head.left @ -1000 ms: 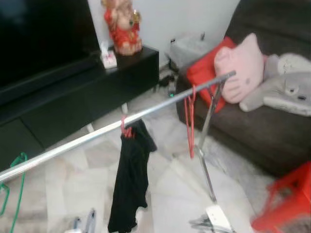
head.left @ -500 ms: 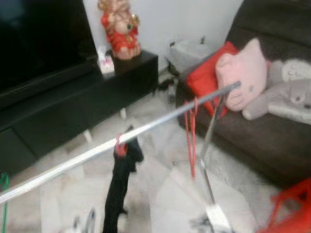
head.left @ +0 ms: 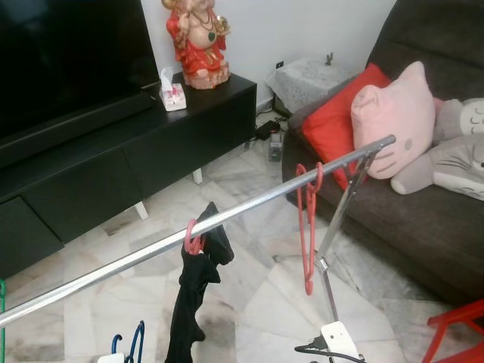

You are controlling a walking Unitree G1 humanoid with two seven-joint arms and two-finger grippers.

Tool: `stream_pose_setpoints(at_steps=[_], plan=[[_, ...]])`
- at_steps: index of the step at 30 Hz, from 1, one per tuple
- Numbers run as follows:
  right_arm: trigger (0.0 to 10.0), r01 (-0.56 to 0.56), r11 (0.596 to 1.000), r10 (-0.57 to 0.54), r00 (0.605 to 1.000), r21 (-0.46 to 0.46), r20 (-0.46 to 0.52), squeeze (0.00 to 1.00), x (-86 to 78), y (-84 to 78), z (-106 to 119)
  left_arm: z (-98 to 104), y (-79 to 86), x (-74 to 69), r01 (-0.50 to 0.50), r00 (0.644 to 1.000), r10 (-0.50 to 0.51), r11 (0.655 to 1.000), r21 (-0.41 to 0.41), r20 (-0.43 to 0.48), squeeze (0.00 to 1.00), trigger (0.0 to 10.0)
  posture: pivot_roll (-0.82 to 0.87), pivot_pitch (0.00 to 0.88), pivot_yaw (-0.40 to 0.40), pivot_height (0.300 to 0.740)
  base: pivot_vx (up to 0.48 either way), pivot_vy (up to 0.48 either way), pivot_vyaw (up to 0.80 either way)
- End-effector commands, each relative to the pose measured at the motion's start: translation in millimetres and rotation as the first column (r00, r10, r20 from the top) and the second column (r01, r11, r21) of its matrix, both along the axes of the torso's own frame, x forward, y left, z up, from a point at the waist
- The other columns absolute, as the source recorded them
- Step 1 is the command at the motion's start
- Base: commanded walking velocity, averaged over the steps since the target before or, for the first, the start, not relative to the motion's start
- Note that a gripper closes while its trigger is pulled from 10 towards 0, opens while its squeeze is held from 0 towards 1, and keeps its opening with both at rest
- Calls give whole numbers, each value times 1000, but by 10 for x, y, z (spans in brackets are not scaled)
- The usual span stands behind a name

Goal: Hang hanger

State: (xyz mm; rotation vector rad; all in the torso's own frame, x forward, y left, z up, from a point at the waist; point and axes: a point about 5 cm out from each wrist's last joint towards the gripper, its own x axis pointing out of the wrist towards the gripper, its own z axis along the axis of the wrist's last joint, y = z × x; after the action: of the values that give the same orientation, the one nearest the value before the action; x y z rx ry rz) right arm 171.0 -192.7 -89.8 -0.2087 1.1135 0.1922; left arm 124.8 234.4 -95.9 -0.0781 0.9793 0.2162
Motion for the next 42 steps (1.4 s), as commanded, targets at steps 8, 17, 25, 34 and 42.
stream_pose_setpoints(at_steps=[8, 17, 25, 34, 42], plan=[[10000, -5, 1000, 5, 1000, 3, -2, 0, -1, 10, -1, 4, -25, 34, -11, 1000, 11, 1000, 7, 8, 0, 10000, -54, 0, 17, 732, 0, 0, 0], [10000, -11, 1000, 11, 1000, 0, -1, 0, 1, 7, 0, 141, 89, 175, -15, 982, 5, 999, 51, 187, 0, 10000, -49, 0, 21, 732, 0, 0, 0], [10000, -29, 1000, 29, 1000, -6, -3, 0, 10, -4, 6, 176, 39, -65, 97, 946, -126, 989, 111, 299, 0, 10000, -29, 0, 11, 732, 0, 0, 0], [10000, -36, 999, 36, 999, -13, -1, 0, 20, -25, 14, 642, -154, -2, 105, 780, -214, 971, 214, 589, 0, 10000, -12, 0, -4, 732, 0, 0, 0], [10000, -61, 998, 61, 998, -24, -4, 0, 34, -45, 23, 1035, -397, -57, 137, 660, -281, 957, 256, 697, 0, 10000, 17, 0, -19, 732, 0, 0, 0]])
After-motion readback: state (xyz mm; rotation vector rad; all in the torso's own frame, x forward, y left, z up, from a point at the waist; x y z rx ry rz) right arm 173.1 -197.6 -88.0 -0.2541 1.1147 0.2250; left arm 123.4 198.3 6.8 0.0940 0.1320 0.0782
